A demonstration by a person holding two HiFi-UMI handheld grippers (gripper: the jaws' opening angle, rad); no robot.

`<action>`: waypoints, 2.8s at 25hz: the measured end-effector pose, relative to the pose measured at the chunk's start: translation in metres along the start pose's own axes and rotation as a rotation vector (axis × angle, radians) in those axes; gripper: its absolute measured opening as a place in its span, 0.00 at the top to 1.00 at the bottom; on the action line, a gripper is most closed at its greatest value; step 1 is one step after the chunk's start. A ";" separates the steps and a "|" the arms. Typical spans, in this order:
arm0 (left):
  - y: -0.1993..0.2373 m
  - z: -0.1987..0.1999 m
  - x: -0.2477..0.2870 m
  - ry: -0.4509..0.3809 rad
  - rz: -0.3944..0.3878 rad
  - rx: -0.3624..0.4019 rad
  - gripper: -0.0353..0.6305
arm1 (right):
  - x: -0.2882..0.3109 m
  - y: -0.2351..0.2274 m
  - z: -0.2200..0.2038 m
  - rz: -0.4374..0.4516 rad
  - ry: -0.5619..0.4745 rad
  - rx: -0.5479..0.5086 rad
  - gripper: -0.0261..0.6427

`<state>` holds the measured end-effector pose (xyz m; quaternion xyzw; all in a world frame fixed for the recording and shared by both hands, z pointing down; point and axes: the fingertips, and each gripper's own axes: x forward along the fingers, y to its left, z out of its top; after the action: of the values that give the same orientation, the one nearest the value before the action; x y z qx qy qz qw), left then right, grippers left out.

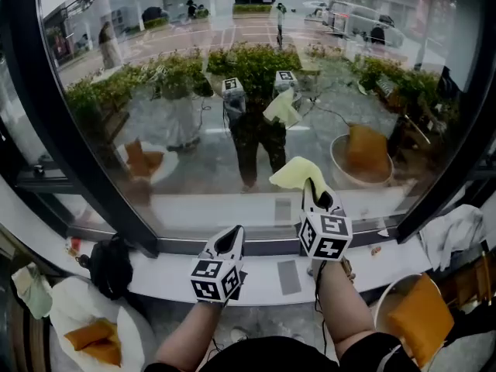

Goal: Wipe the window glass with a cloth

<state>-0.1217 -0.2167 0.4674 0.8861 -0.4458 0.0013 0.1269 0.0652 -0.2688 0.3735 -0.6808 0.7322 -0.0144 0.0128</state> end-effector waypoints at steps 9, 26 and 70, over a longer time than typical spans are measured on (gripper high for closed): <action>-0.031 -0.011 0.001 0.018 -0.020 -0.017 0.94 | -0.048 -0.027 -0.035 -0.017 0.067 0.008 0.91; -0.173 -0.064 0.025 0.054 0.002 -0.011 0.94 | -0.150 -0.133 -0.076 0.058 0.124 0.047 0.91; -0.221 -0.086 0.005 0.066 -0.003 0.021 0.94 | -0.202 -0.142 -0.094 0.121 0.149 0.059 0.91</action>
<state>0.0655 -0.0753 0.5021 0.8874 -0.4402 0.0349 0.1322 0.2181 -0.0774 0.4727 -0.6317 0.7701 -0.0858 -0.0210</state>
